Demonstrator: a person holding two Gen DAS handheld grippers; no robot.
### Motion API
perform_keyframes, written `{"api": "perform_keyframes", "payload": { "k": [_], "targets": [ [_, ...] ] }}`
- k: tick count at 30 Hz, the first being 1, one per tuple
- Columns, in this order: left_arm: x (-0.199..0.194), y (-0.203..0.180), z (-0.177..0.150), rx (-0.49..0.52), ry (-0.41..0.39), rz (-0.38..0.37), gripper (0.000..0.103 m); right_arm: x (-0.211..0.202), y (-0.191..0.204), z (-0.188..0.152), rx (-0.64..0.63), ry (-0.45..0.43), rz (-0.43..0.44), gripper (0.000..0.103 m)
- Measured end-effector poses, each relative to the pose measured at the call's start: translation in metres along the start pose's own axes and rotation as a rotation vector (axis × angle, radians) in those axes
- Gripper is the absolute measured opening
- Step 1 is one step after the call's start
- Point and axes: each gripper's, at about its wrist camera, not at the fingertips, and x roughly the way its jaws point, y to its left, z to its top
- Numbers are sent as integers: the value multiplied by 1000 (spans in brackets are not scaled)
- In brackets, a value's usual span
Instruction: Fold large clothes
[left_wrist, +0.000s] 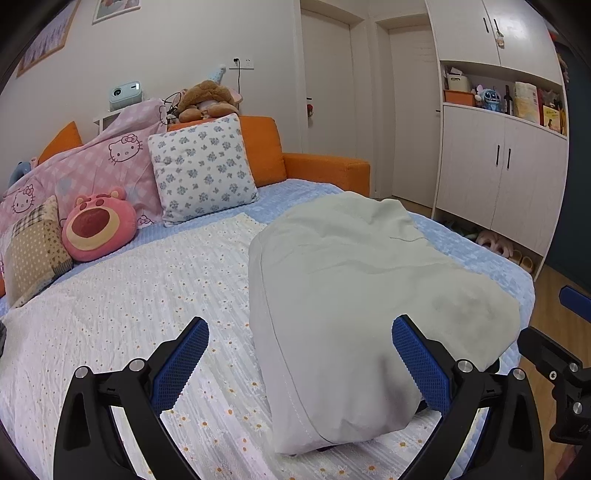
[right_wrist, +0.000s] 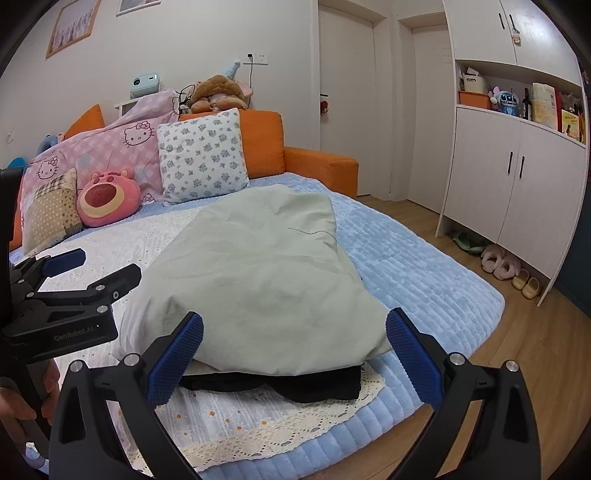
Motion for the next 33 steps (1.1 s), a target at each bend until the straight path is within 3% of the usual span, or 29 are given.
{"api": "perform_keyframes", "payload": {
  "k": [10, 20, 25, 33],
  "targets": [
    [-4, 9, -4, -15, -11, -9, 101, -26, 3, -6, -30, -154, -29, 98],
    [-7, 7, -8, -1, -22, -4, 101, -27, 3, -10, -28, -156, -32, 98],
    [-20, 7, -11, -28, -100, -12, 101, -27, 1, -12, -21, -160, -36, 98],
    [-22, 7, -12, -27, -88, -13, 101, -28, 2, -17, -20, -149, -34, 98]
  ]
}}
